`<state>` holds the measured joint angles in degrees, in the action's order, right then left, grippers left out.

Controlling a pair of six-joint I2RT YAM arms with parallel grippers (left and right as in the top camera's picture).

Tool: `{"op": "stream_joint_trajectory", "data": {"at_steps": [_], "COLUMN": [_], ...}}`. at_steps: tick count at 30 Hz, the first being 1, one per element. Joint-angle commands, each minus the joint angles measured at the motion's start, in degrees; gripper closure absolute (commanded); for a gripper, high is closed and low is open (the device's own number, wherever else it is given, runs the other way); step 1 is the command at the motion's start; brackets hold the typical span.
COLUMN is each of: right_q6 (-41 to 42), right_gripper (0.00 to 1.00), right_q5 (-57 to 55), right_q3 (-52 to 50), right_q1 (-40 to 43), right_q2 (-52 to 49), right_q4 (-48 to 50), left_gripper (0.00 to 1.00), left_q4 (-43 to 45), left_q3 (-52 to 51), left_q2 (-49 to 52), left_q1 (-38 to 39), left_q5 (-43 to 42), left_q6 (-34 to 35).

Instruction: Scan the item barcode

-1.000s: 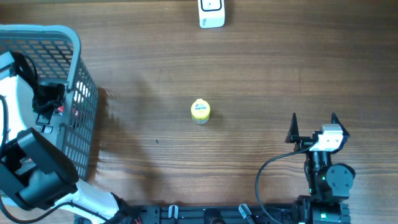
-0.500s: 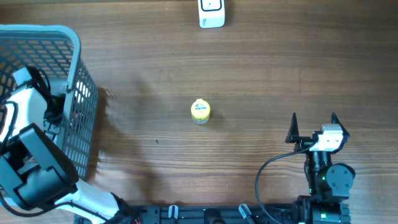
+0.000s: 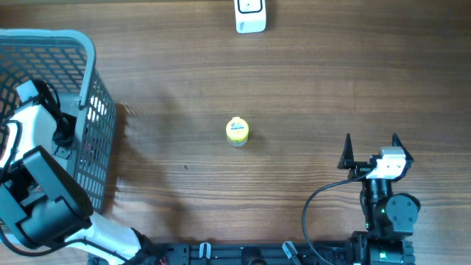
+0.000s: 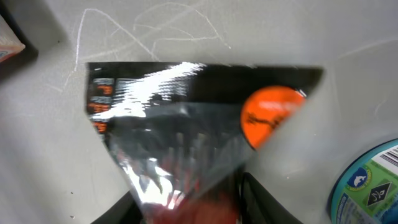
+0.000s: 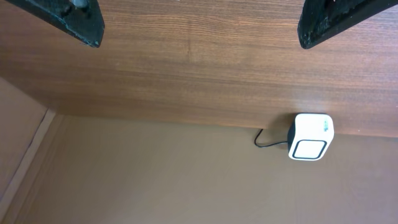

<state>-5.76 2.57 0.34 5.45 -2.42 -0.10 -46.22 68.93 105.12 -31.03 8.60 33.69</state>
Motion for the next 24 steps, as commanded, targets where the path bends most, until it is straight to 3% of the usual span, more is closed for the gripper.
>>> {"op": "stream_joint_trajectory", "data": {"at_steps": [1, 2, 7, 24], "right_q6": [0.85, 0.85, 0.85, 0.87], "right_gripper": [0.00, 0.00, 0.00, 0.00], "right_q5": [0.72, 0.72, 0.72, 0.72], "right_q3": [-0.04, -0.04, -0.04, -0.04], "right_q1": [0.13, 0.15, 0.13, 0.13], "right_q2": [-0.11, -0.11, -0.11, -0.11], "right_q4": [0.13, 0.13, 0.13, 0.13], "left_gripper": [0.74, 0.82, 0.96, 0.96], "left_q4": [-0.09, -0.07, -0.02, -0.20], "left_q3": [-0.42, -0.42, -0.42, -0.42], "left_q2": [-0.33, -0.31, -0.31, -0.33], "left_q1": [0.00, 0.00, 0.00, 0.02], "left_q5": [0.74, 0.74, 0.76, 0.55], "left_q6": [-0.48, -0.46, -0.26, 0.20]}}
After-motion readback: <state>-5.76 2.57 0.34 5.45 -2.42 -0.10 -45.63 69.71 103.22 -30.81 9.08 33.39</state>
